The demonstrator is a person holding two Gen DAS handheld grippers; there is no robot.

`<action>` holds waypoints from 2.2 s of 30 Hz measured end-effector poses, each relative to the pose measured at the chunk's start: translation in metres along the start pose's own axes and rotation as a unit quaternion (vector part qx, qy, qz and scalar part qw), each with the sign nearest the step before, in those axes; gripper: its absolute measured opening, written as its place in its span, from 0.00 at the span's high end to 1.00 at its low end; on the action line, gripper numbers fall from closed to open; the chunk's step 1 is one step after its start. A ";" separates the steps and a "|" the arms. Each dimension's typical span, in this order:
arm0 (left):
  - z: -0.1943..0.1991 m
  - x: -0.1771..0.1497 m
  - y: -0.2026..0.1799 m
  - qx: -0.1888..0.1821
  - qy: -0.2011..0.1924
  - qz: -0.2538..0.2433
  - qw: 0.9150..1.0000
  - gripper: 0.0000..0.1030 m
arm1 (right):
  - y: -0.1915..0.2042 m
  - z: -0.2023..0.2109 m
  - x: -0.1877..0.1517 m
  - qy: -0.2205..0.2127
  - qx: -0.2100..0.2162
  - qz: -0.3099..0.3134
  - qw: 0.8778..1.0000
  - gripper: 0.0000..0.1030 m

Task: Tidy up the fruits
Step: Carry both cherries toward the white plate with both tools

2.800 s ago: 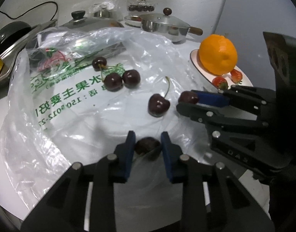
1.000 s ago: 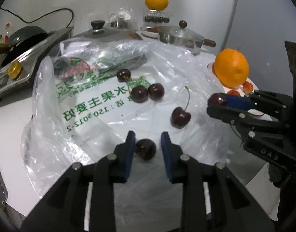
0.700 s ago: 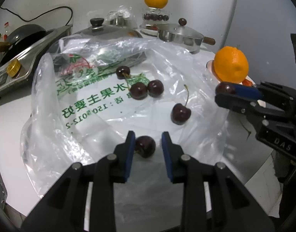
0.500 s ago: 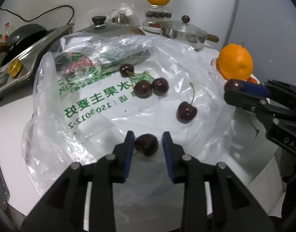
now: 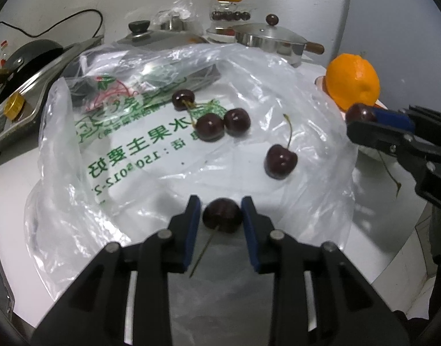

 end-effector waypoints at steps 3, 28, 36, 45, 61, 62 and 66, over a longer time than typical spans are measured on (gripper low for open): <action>0.002 0.001 0.000 0.002 -0.003 0.000 1.000 0.72 | -0.004 0.002 0.001 -0.002 -0.004 -0.002 1.000 0.74; 0.031 0.032 -0.048 -0.018 -0.043 -0.011 0.999 0.72 | -0.050 0.029 -0.022 -0.010 -0.036 -0.030 0.999 0.74; 0.033 0.038 -0.070 -0.024 -0.047 -0.026 0.998 0.72 | -0.073 0.039 -0.037 -0.013 -0.050 -0.046 0.998 0.74; 0.030 0.040 -0.103 -0.037 -0.045 -0.044 0.997 0.72 | -0.097 0.048 -0.059 -0.011 -0.060 -0.066 0.996 0.74; 0.019 0.035 -0.166 -0.073 -0.028 -0.074 0.994 0.72 | -0.124 0.048 -0.090 -0.004 -0.059 -0.091 0.994 0.74; 0.018 0.034 -0.170 -0.076 -0.026 -0.076 0.994 0.72 | -0.125 0.048 -0.091 -0.003 -0.058 -0.092 0.994 0.74; 0.012 0.033 -0.182 -0.084 -0.020 -0.083 0.993 0.72 | -0.129 0.046 -0.096 0.000 -0.056 -0.094 0.994 0.74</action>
Point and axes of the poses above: each gripper's, at about its wrist camera, not at the fingertips, and z roughly against the way its jaws point, y to its left, x to its top, the point moved 8 cm from there along -z, roughly the way its jaws point, and after that the axes turned 13 degrees about z, right-handed, at the moved point
